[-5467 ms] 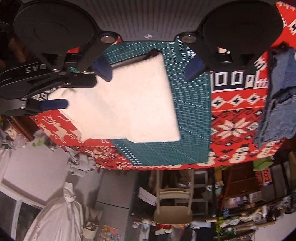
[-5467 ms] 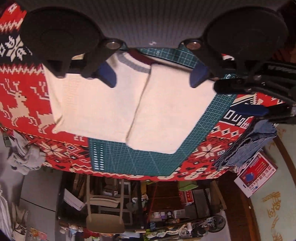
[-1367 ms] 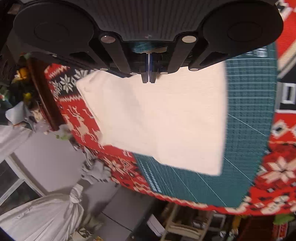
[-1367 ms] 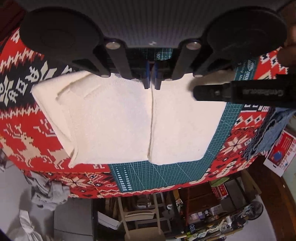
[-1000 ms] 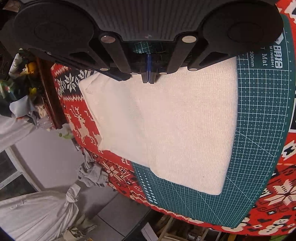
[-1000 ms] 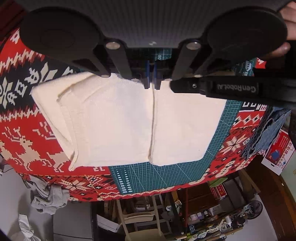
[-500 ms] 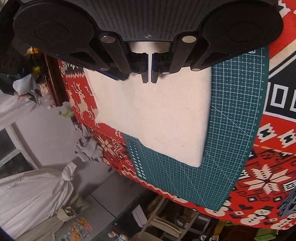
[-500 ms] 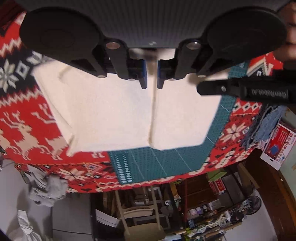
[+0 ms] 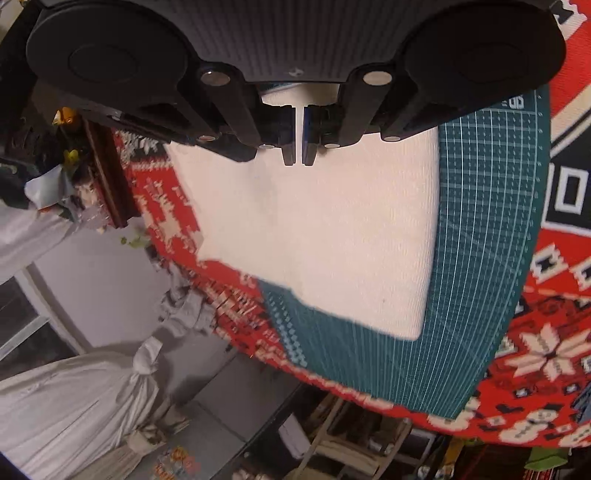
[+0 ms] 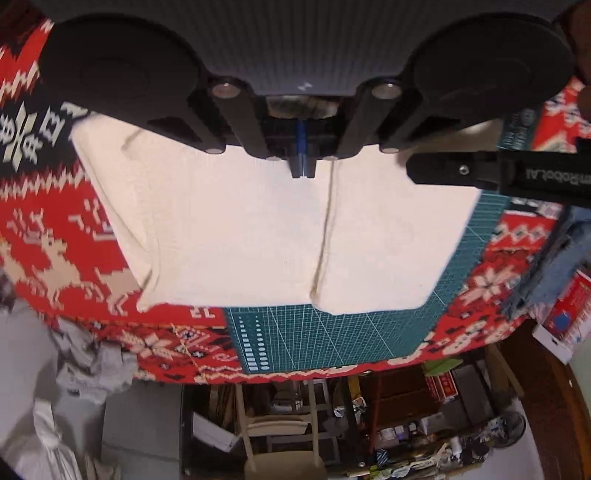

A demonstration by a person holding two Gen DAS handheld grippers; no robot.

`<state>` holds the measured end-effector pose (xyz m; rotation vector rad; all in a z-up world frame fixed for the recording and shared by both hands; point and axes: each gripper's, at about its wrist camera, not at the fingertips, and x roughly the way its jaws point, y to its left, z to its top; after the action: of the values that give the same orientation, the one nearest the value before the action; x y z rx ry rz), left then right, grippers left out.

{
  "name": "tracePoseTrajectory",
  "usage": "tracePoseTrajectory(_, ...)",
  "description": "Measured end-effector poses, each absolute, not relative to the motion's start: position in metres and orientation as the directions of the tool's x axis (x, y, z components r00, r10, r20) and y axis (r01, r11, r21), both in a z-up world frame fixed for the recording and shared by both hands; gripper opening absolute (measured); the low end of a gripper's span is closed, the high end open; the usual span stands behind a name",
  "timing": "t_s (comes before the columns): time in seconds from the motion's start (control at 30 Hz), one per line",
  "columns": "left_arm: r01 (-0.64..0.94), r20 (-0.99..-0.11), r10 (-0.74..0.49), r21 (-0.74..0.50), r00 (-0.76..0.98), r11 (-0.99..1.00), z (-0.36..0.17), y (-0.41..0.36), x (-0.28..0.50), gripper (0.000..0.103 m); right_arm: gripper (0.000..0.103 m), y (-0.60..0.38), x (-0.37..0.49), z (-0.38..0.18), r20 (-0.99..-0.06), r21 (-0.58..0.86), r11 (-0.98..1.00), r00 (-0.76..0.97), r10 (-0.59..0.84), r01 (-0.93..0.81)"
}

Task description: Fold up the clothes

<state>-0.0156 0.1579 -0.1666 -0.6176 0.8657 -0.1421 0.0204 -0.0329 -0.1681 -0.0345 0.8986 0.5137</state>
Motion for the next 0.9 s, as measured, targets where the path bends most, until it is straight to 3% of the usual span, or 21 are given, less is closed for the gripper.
tracePoseTrajectory(0.3, -0.195, -0.713, -0.246, -0.476, 0.656, 0.858, -0.172, 0.179, -0.018, 0.001, 0.004, 0.004, 0.011, -0.153, -0.71, 0.23, 0.812, 0.479, 0.517, -0.537)
tracePoseTrajectory(0.73, -0.111, -0.723, -0.284, -0.445, 0.63, 0.888, -0.178, 0.151, -0.01, 0.003, 0.002, -0.017, 0.01, -0.174, -0.749, 0.185, 0.826, 0.468, 0.469, -0.532)
tracePoseTrajectory(0.83, -0.095, -0.718, -0.299, -0.452, 0.629, 0.887, -0.178, 0.145, -0.01, 0.003, 0.01, -0.024, 0.008, -0.171, -0.757, 0.184, 0.84, 0.472, 0.453, -0.511)
tracePoseTrajectory(0.9, -0.087, -0.713, -0.319, -0.47, 0.624, 0.879, -0.179, 0.144, -0.01, 0.003, 0.01, -0.027, 0.007, -0.169, -0.759, 0.193, 0.841, 0.466, 0.455, -0.506)
